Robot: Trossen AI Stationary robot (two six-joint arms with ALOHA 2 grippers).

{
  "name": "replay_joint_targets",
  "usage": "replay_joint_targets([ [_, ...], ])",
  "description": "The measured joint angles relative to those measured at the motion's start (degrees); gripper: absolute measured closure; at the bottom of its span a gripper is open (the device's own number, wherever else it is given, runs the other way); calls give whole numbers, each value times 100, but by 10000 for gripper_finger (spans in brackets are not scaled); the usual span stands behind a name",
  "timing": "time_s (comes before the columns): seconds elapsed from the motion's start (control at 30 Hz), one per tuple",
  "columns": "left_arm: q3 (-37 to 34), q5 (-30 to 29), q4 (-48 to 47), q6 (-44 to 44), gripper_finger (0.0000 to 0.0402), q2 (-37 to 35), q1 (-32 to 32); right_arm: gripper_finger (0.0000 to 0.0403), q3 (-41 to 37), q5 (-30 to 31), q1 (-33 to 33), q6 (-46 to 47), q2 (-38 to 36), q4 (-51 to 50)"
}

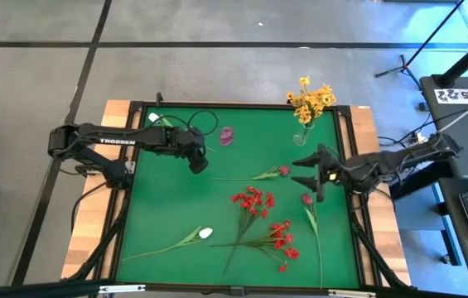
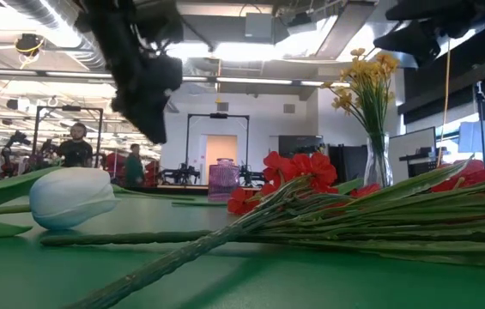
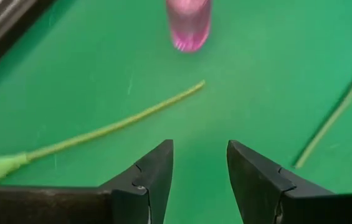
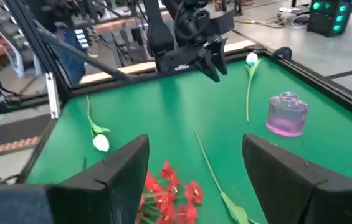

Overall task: Sort flowers into vase by color
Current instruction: Put the top white flower into the transparent vase

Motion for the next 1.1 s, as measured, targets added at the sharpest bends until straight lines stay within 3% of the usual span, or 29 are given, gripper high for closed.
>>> replay_joint_targets([
  [0.13, -178, 2, 11, -144, 256, 0, 261, 146, -9, 438, 271, 12, 407, 140],
  [0.33, -244, 4, -40, -194, 256, 164, 776, 146, -7, 518, 341, -6, 918, 674],
  [0.53, -244, 232, -59, -1250, 256, 491, 1578, 146, -7, 523, 341, -6, 1275, 1038],
  [0.73, -244, 452, -61, -1428, 256, 751, 2296, 146, -7, 446, 341, -7, 1338, 1260],
  [0.93, -244, 515, -51, -2273, 256, 758, 2903, 146, -7, 415, 340, -78, 1338, 1368],
  [1.1, -244, 1151, -28, -2911, 256, 758, 3337, 146, -7, 413, 341, -136, 1338, 1359],
])
